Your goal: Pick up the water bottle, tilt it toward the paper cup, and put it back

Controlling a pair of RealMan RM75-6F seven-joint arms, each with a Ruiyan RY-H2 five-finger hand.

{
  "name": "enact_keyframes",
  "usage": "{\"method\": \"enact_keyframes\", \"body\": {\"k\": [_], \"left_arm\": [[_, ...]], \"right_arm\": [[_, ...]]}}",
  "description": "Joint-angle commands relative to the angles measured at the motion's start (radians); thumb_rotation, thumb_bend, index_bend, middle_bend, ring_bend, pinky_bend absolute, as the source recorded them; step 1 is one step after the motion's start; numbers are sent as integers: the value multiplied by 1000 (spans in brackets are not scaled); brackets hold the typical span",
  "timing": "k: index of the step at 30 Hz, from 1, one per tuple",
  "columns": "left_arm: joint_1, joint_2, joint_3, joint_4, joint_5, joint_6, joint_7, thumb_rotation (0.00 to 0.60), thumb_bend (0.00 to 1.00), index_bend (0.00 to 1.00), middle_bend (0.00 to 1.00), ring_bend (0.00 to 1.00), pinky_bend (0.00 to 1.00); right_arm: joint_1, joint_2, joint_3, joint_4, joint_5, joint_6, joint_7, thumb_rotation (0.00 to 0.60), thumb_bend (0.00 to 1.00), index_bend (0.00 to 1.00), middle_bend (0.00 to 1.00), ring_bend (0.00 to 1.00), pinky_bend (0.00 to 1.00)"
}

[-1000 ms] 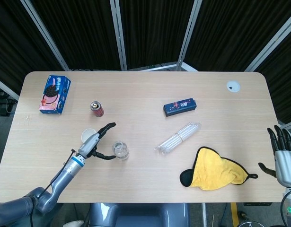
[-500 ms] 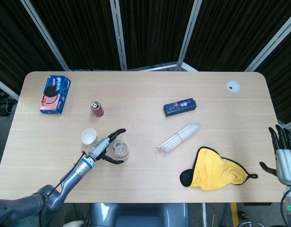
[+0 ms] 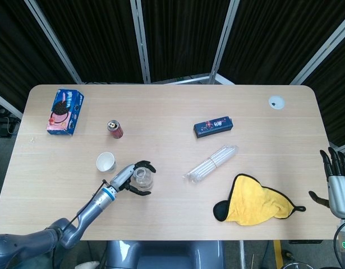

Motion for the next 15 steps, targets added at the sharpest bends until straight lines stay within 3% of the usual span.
{"method": "enact_keyframes", "body": {"k": [1,7,15], "left_arm": [[-1,-5,0,7,-2,10,-5,600,203,509,435,231,270],[6,-13,-12,8,-11,44,-12,600,314,575,486,275,313],[5,34,-26,-61,-10,83,-8,600,326,577,488,278,315]], "right_arm": [[0,0,0,1,1,0,0,600,0,0,0,0,0],[2,1,-1,1,3,-3,2,600,0,0,0,0,0],[2,2,-4,-2,2,-3,4,600,0,0,0,0,0]]}}
